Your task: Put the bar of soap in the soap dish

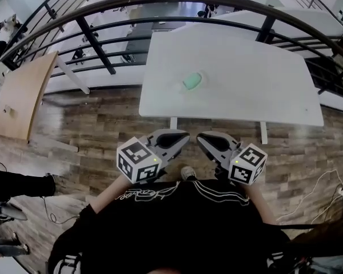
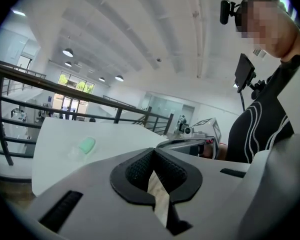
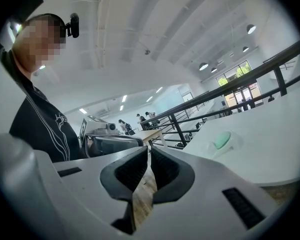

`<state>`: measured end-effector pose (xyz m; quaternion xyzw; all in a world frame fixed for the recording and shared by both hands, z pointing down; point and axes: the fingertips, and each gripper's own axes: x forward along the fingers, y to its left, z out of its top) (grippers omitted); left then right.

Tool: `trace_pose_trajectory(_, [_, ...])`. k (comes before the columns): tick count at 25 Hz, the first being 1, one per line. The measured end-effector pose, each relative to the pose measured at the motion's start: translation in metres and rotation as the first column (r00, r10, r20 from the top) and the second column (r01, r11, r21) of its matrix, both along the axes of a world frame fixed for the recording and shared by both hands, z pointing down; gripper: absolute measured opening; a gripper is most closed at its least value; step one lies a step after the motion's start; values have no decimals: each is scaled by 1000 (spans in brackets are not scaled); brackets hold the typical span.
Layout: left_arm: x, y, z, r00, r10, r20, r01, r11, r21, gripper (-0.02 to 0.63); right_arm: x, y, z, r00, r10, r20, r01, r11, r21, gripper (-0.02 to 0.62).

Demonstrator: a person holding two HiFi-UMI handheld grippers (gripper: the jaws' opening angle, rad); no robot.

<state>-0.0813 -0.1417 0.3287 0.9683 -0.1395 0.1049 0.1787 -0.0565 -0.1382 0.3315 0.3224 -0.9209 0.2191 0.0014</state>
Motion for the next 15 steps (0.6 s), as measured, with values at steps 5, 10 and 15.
trace_pose_trajectory(5, [-13,18,-2,1000,9,-22,-9,1000,0,8,-16,22,-11,1000,9,-6,-8,999,46,26])
trace_pose_trajectory(10, [-17,37,-6,999,33,-36,-32,999,26,8,-26,40,-17,1000,22,-1,-22,997,78,25])
trace_pose_trajectory(15, [-18,50,-9,998,50,-43,-48,998,29,8,-29,52,-21,1000,22,22,-24,997,75,25])
